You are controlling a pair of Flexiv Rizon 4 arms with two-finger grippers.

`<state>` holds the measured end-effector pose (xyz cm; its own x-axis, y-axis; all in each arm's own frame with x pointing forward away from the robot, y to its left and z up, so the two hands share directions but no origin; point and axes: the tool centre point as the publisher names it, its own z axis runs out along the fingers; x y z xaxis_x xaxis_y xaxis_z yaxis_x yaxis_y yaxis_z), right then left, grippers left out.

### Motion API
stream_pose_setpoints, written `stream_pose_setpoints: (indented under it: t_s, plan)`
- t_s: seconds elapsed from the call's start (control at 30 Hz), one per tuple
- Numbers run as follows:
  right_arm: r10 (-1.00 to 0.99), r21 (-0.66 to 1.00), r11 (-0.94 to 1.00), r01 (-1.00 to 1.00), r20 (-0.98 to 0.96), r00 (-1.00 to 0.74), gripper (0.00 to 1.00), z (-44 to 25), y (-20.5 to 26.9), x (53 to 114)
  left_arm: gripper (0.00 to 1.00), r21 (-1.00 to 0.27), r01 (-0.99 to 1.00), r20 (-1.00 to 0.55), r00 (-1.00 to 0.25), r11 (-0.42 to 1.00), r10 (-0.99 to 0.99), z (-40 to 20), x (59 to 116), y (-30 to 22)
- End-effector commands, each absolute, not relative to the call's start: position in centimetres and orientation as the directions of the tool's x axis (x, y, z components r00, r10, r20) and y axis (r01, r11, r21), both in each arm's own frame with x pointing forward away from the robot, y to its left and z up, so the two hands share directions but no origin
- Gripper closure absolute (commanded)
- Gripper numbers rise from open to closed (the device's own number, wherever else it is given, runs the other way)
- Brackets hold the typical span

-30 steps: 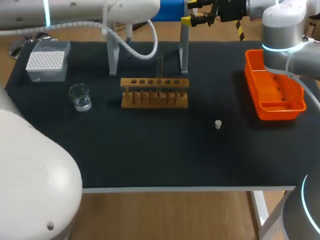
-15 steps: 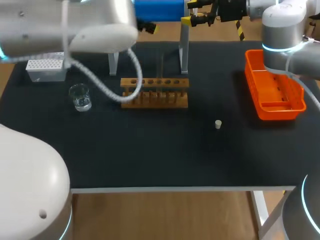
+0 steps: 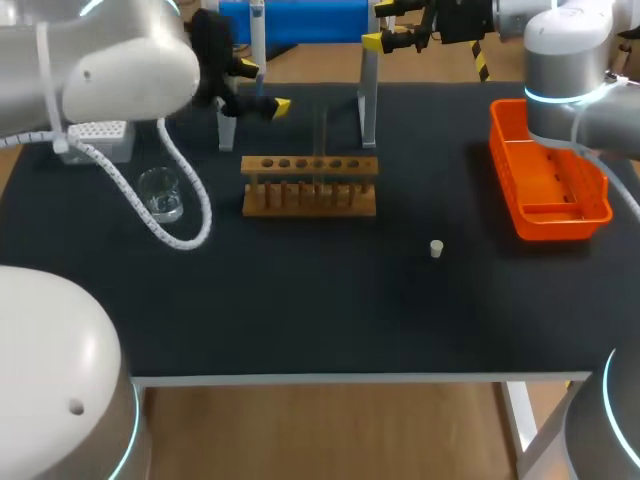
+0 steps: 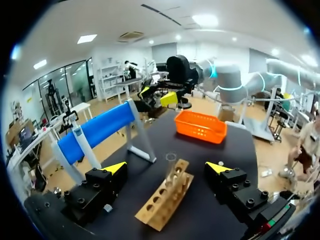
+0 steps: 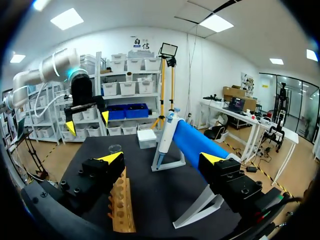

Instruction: Invert the test tube, pick up the pipette, mount the tip to pipette, aspirate from beaker and dispense into the tube, eject the tip, return the pipette, and cap with the stopper.

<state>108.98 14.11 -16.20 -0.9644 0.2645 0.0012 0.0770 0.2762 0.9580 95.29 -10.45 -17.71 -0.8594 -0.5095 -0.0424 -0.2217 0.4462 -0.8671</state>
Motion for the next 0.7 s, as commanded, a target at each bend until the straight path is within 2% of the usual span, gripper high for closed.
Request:
stream_pose_setpoints:
  t_s: [0.03, 0.33, 0.7]
  plan:
    - [0.261, 0.957, 0.278, 0.077, 0.002, -0.965, 0.00, -16.2, 14.0, 109.0, 0.00, -0.938, -0.130, -0.017, -0.908, 0.321, -0.418, -20.2, 97.2, -10.2]
    - [0.261, 0.957, 0.278, 0.077, 0.002, -0.965, 0.00, -16.2, 14.0, 109.0, 0.00, -0.942, -0.092, -0.010, -0.954, 0.322, -0.301, -22.7, 99.0, -11.6]
    - [0.261, 0.957, 0.278, 0.077, 0.002, -0.965, 0.00, -16.2, 14.0, 109.0, 0.00, -0.916, -0.068, 0.018, -0.992, 0.397, -0.128, -23.2, 98.9, -13.5]
